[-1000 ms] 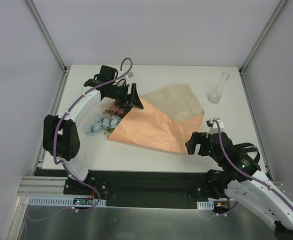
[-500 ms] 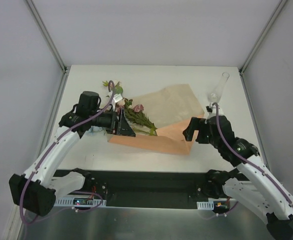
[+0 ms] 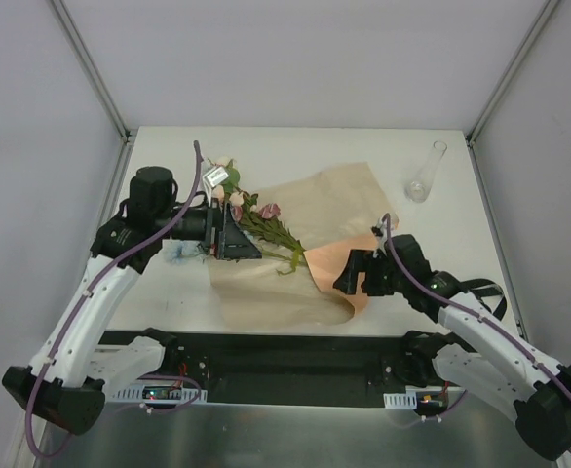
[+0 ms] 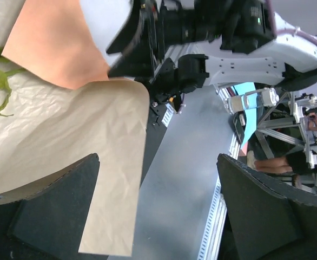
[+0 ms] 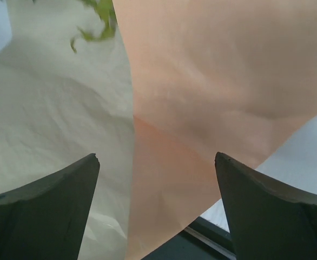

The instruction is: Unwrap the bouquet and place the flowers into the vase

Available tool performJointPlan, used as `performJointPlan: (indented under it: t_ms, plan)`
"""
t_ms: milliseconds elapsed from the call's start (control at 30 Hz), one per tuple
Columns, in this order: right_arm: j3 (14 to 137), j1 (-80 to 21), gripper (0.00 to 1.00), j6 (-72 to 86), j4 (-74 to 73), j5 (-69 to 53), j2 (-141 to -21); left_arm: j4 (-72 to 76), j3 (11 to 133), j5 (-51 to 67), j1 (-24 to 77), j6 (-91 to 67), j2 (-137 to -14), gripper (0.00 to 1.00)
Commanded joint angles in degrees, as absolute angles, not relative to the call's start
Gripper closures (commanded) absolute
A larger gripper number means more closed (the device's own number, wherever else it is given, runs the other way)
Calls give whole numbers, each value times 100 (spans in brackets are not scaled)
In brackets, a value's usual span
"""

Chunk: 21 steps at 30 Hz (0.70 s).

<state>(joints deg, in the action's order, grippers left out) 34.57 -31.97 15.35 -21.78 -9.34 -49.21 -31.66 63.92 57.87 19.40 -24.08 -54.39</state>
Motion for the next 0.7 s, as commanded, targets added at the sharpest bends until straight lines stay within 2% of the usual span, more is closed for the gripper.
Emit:
performJointPlan:
  t_ms: [0, 33, 167, 400, 533, 667]
  plan:
    - [2637, -3804, 13, 2302, -994, -1521, -5052, -3033, 6408, 5572, 2020, -2628, -6327, 13]
    - [2593, -4188, 22, 2372, -993, -1190, -5132, -2910, 6372, 5529, 2100, -2628, -6528, 14]
    - [2400, -4912, 37, 2732, -1213, -46, -5274, -2402, 5952, 4967, 2811, -2820, -6697, 14]
    - [2486, -4948, 38, 2857, -1134, 817, -5562, -978, 4054, 3333, 3217, -3779, -6978, 20]
    - [2855, -4738, 37, 2708, -1116, 1002, -6107, -405, 3946, 2437, 3208, -4077, -7460, 19]
    - [3417, -4632, 35, 2400, -1309, 1221, -6880, -150, 4174, 2084, 3199, -4236, -8050, 16]
